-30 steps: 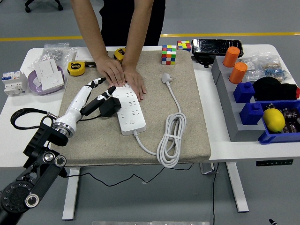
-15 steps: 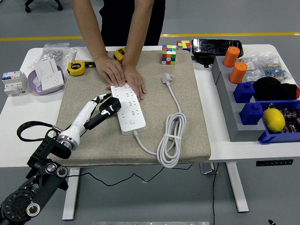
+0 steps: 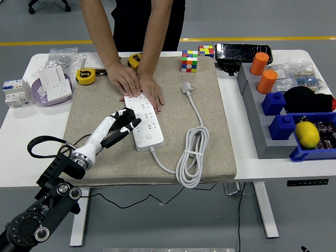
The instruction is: Pick up the plug,place it near the board,insert it into the board,press the button
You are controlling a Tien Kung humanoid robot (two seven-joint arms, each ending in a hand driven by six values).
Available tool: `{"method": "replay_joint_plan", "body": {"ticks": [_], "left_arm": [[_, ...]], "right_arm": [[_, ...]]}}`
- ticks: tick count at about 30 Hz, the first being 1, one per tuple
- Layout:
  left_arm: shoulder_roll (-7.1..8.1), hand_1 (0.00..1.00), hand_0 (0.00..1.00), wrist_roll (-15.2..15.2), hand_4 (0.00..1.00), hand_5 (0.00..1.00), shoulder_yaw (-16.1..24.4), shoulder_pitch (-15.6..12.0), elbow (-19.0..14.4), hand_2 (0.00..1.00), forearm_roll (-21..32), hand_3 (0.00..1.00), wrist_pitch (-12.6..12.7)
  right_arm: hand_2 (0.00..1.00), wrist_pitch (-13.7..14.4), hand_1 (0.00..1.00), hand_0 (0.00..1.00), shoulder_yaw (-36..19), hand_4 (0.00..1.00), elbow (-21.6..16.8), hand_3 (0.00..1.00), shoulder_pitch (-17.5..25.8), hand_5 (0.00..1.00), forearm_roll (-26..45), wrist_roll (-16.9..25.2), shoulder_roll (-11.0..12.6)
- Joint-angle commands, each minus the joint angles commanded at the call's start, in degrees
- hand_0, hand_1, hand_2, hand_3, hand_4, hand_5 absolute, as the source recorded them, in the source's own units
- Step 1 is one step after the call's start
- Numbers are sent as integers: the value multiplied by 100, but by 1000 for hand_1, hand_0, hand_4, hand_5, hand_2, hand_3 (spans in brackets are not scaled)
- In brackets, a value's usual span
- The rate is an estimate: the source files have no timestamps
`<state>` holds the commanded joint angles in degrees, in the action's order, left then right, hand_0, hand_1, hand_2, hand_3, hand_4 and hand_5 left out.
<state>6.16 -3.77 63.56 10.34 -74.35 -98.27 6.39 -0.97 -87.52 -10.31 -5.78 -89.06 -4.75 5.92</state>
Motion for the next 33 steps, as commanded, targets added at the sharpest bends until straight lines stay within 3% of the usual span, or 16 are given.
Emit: {"method": "replay_joint_plan", "body": {"ticks": [10,33], "left_arm": [[37,998,998,-42,998,998,-184,118,57,964,-61,921,-20],[127,998,998,-387,998,998,-842,688,-15,948,-1009,914,-122]], "right_arm": [[742,-4,756,846,22,998,0,774,-2,918,0,1,2],[742,1,755,846,43,998,0,774,-37,918,32,-8,20]]}}
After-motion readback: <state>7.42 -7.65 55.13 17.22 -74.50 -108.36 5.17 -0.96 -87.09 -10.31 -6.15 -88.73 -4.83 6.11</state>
